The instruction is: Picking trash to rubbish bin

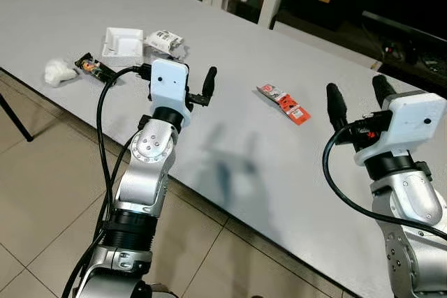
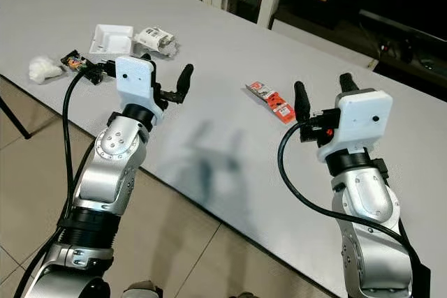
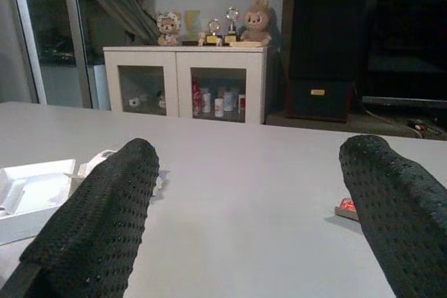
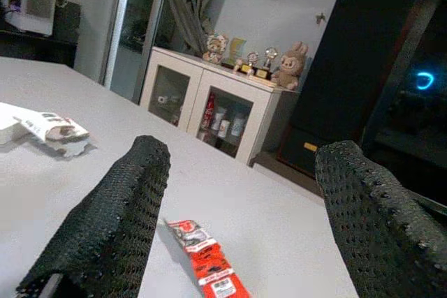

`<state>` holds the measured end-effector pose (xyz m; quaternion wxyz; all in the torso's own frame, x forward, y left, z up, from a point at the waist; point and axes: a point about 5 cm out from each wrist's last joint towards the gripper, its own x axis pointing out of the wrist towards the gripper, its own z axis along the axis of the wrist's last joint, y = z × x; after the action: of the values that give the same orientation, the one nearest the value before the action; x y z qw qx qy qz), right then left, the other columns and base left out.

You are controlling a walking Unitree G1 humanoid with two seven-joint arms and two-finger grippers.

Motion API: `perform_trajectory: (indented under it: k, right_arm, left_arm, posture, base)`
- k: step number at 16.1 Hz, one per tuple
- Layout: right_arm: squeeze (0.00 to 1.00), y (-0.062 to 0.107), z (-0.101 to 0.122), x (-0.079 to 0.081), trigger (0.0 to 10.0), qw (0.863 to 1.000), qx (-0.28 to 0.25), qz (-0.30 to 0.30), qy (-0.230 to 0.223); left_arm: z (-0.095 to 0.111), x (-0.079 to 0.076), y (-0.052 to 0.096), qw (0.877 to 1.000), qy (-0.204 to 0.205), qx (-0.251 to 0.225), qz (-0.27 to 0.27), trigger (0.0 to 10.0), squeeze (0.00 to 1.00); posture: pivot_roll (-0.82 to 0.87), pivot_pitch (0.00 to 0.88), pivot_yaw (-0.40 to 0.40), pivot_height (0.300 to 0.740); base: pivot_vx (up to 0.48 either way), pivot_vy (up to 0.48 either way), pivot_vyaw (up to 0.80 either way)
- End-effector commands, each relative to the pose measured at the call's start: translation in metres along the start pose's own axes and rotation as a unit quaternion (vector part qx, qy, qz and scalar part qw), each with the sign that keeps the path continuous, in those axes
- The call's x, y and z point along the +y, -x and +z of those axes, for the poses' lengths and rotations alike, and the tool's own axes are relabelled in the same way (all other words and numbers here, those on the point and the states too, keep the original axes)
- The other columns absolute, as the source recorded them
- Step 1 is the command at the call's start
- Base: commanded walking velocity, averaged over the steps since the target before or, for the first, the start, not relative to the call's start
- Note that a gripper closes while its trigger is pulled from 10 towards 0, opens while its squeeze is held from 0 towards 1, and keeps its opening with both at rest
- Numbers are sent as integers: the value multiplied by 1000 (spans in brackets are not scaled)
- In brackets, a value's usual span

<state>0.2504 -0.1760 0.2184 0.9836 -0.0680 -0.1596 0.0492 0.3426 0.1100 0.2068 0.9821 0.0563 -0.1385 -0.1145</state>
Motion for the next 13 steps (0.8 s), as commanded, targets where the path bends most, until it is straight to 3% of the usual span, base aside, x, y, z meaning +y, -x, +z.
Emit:
perform_trajectory:
  k: [1, 7, 8, 13]
  right_arm:
    - [0, -1, -13, -5, 10000, 999, 33, 4, -3]
    - [0, -21, -48, -19, 10000, 996, 80, 36, 18]
    - [0, -35, -61, -22, 10000, 994, 91, 50, 23]
    - [0, -65, -79, -23, 10000, 992, 94, 83, 29]
  left_arm:
    - [-3, -3, 1, 1000, -3, 10, -7, 10000, 0]
    - [0, 10, 11, 1000, -22, 13, 14, 10000, 0]
    - [3, 17, 17, 999, -32, 14, 22, 10000, 0]
    - [11, 31, 34, 998, -50, 19, 40, 10000, 0]
  posture:
    - [209, 135, -125, 740]
    - [274, 194, -141, 740]
    - [317, 235, -149, 740]
    - [422, 294, -160, 740]
  base:
    - [0, 0, 0]
    - [0, 0, 0]
    - [0, 0, 0]
    - [0, 0, 0]
